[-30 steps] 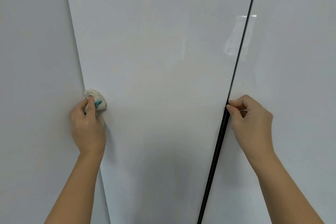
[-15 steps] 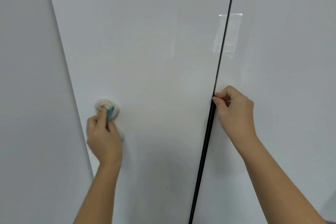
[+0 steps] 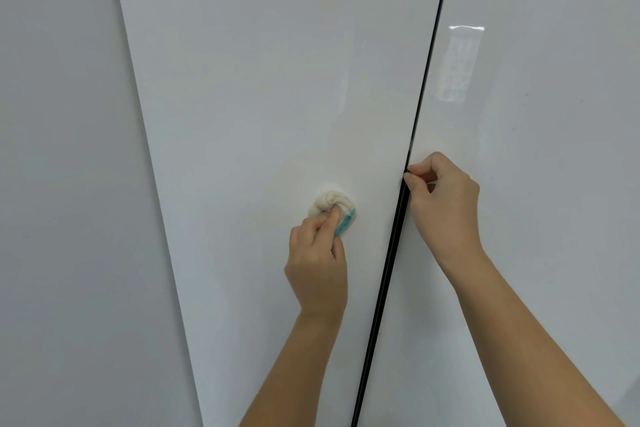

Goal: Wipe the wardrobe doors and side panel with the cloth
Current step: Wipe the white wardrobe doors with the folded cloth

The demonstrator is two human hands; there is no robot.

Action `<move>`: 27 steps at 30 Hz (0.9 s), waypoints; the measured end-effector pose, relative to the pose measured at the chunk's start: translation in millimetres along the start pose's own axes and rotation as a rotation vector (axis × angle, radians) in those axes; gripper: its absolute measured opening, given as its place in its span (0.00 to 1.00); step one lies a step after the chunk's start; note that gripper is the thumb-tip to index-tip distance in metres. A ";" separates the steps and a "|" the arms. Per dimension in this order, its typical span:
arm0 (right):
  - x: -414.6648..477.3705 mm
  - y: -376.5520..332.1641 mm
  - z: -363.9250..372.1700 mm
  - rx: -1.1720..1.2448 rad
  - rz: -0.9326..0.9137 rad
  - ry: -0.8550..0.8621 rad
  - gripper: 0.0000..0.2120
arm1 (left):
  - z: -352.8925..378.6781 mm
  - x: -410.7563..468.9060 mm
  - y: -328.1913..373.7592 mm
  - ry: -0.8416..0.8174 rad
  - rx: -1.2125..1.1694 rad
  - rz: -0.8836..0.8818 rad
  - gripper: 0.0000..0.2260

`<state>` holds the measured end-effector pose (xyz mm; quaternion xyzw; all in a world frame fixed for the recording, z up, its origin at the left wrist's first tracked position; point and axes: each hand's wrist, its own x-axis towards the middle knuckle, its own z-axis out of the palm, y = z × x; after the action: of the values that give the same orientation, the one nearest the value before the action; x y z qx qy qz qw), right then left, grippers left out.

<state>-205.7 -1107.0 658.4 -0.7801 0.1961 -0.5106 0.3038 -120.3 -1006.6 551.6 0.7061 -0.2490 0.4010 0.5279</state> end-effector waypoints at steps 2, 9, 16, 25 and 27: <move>-0.3 0.6 0.6 -0.006 -0.013 0.007 0.05 | 2.2 -2.6 4.9 -0.007 0.009 0.018 0.22; -1.3 3.7 0.5 -0.018 -0.048 0.018 0.06 | 12.3 -14.9 19.5 -0.015 0.018 0.169 0.20; -1.3 4.8 2.3 0.007 -0.045 0.034 0.06 | 18.9 -23.3 10.4 -0.045 0.065 0.402 0.11; -0.3 4.1 0.4 -0.023 -0.003 0.026 0.05 | -1.1 -10.8 -46.1 -0.258 0.130 0.877 0.09; -0.6 4.5 0.2 -0.026 0.000 0.024 0.05 | -13.7 -3.0 -66.7 -0.314 0.159 0.894 0.09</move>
<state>-205.8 -1110.0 654.9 -0.7779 0.2062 -0.5172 0.2914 -74.4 -972.6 514.3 0.6201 -0.5736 0.4948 0.2042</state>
